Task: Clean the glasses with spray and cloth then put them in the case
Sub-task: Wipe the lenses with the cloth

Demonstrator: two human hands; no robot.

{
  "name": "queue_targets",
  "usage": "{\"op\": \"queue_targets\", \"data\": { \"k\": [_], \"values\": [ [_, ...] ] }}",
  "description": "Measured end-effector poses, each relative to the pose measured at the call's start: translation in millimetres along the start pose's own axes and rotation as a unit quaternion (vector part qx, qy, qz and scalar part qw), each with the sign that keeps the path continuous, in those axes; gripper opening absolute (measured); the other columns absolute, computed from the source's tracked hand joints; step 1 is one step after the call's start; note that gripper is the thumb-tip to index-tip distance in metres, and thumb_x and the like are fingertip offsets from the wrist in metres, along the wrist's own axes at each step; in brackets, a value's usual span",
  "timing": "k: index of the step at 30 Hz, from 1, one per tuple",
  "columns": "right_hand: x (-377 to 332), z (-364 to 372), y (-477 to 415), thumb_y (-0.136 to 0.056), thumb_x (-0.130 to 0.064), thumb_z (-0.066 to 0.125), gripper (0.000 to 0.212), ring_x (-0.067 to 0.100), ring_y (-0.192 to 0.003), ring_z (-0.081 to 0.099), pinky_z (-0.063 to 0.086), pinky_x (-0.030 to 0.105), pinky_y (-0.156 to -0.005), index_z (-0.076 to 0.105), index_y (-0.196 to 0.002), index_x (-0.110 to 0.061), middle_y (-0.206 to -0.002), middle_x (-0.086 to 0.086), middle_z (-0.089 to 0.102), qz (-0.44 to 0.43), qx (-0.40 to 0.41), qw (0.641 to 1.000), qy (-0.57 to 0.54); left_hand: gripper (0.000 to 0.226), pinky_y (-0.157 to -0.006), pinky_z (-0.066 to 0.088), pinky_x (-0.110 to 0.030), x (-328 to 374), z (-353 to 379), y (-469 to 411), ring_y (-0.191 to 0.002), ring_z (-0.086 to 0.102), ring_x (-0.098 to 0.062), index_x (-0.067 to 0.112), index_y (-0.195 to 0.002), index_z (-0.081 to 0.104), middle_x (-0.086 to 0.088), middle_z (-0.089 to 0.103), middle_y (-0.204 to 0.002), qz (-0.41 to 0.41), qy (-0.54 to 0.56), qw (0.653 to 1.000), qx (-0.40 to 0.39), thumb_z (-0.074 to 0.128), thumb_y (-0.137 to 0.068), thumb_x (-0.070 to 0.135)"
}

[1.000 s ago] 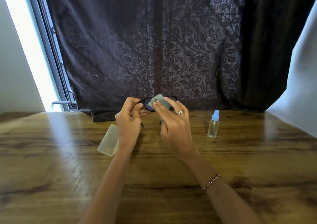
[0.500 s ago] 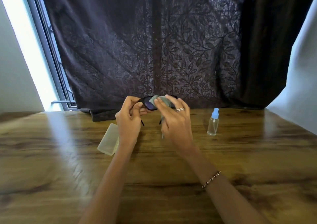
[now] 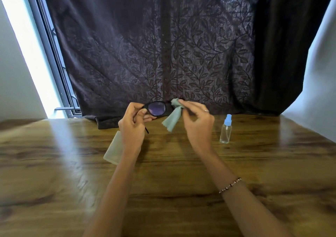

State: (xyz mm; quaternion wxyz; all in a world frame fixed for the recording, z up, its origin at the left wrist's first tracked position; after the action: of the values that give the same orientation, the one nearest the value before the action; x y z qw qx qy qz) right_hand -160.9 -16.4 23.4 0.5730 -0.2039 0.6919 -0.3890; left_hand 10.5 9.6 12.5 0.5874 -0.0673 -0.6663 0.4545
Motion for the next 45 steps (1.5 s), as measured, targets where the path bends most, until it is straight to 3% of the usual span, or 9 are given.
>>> {"op": "queue_targets", "data": {
  "k": [5, 7, 10, 14, 18, 23, 37, 42, 45],
  "values": [
    [11, -15, -11, -0.088, -0.005, 0.063, 0.027, 0.008, -0.088, 0.069, 0.055, 0.021, -0.077, 0.072, -0.112, -0.014, -0.103, -0.004, 0.073, 0.144, 0.078, 0.983, -0.079, 0.009, -0.076, 0.058, -0.037, -2, -2, -1, -0.077, 0.072, -0.018, 0.002, -0.098, 0.055, -0.016, 0.067, -0.087, 0.002, -0.018, 1.0, -0.02, 0.046, -0.098, 0.004],
    [11, -14, -9, -0.088, -0.008, 0.064, 0.027, 0.007, -0.083, 0.066, 0.053, 0.018, -0.076, 0.071, -0.112, -0.018, -0.103, -0.003, 0.07, 0.123, 0.067, 0.99, -0.031, 0.009, -0.074, 0.058, -0.033, 0, -1, -1, -0.076, 0.072, -0.017, 0.001, -0.097, 0.054, -0.018, 0.066, -0.086, 0.008, -0.018, 0.999, -0.029, 0.046, -0.098, 0.003],
    [1, -6, 0, -0.087, -0.004, 0.064, 0.03, 0.002, -0.084, 0.061, 0.05, 0.01, -0.076, 0.068, -0.115, -0.013, -0.111, 0.003, 0.067, -0.017, 0.006, 0.997, 0.077, 0.008, -0.07, 0.057, -0.025, 2, 3, 0, -0.073, 0.072, -0.015, 0.004, -0.096, 0.054, -0.018, 0.065, -0.084, 0.005, -0.01, 0.999, -0.033, 0.046, -0.098, 0.003],
    [9, 8, 11, -0.087, -0.007, 0.061, 0.034, 0.016, -0.121, 0.054, 0.039, 0.03, -0.104, 0.065, -0.121, -0.01, -0.119, 0.002, 0.068, -0.156, -0.083, 0.961, 0.213, 0.009, -0.07, 0.056, -0.021, 0, 2, 0, -0.073, 0.069, -0.014, 0.006, -0.095, 0.055, -0.015, 0.065, -0.083, -0.009, 0.001, 1.0, -0.022, 0.047, -0.097, 0.0],
    [15, 8, 13, -0.09, -0.012, 0.054, 0.037, 0.016, -0.134, 0.043, 0.044, 0.041, -0.104, 0.061, -0.126, -0.007, -0.124, 0.006, 0.066, -0.085, -0.105, 0.977, 0.162, 0.012, -0.072, 0.056, -0.024, -2, 2, 1, -0.075, 0.068, -0.014, 0.005, -0.094, 0.055, -0.01, 0.065, -0.082, -0.01, -0.006, 0.999, -0.032, 0.047, -0.096, -0.003],
    [16, 11, 17, -0.087, -0.021, 0.055, 0.048, 0.015, -0.14, 0.035, 0.029, 0.047, -0.114, 0.054, -0.134, -0.01, -0.126, 0.005, 0.065, -0.116, -0.128, 0.965, 0.197, 0.008, -0.076, 0.058, -0.034, -2, -1, -1, -0.082, 0.07, -0.027, 0.003, -0.094, 0.054, -0.022, 0.065, -0.089, -0.009, 0.009, 1.0, -0.026, 0.047, -0.097, 0.0],
    [15, 6, 17, -0.084, -0.014, 0.06, 0.049, 0.009, -0.138, 0.032, 0.029, 0.051, -0.114, 0.056, -0.133, -0.014, -0.133, 0.0, 0.058, -0.099, -0.113, 0.975, 0.165, 0.009, -0.075, 0.058, -0.032, -3, 0, -2, -0.084, 0.072, -0.025, 0.003, -0.096, 0.054, -0.022, 0.066, -0.09, 0.001, 0.014, 1.0, -0.025, 0.045, -0.099, 0.006],
    [15, 5, 20, -0.084, -0.019, 0.055, 0.042, 0.011, -0.132, 0.044, 0.032, 0.041, -0.112, 0.063, -0.124, -0.01, -0.122, 0.002, 0.067, -0.144, -0.111, 0.972, 0.15, 0.01, -0.073, 0.058, -0.027, 2, 2, 0, -0.081, 0.072, -0.018, 0.004, -0.093, 0.053, -0.008, 0.069, -0.084, 0.005, 0.022, 1.0, -0.009, 0.045, -0.099, 0.001],
    [17, 4, 21, -0.084, -0.023, 0.051, 0.043, 0.012, -0.13, 0.047, 0.034, 0.046, -0.11, 0.065, -0.123, -0.011, -0.12, 0.001, 0.068, -0.141, -0.094, 0.973, 0.158, 0.016, -0.072, 0.057, -0.024, 5, 0, -1, -0.08, 0.071, -0.013, 0.011, -0.089, 0.055, 0.004, 0.07, -0.08, -0.004, 0.037, 0.999, 0.006, 0.045, -0.098, 0.002]
  ]
}}
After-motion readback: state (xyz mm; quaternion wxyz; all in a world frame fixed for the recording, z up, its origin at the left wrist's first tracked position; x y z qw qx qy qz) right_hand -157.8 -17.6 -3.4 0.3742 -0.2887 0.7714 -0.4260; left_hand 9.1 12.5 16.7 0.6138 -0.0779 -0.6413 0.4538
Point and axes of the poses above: each hand's wrist, its own y-axis away from the middle knuckle, its own z-axis out of the palm, x = y × z, the point moved 2 cm from there along -y, towards the middle knuckle
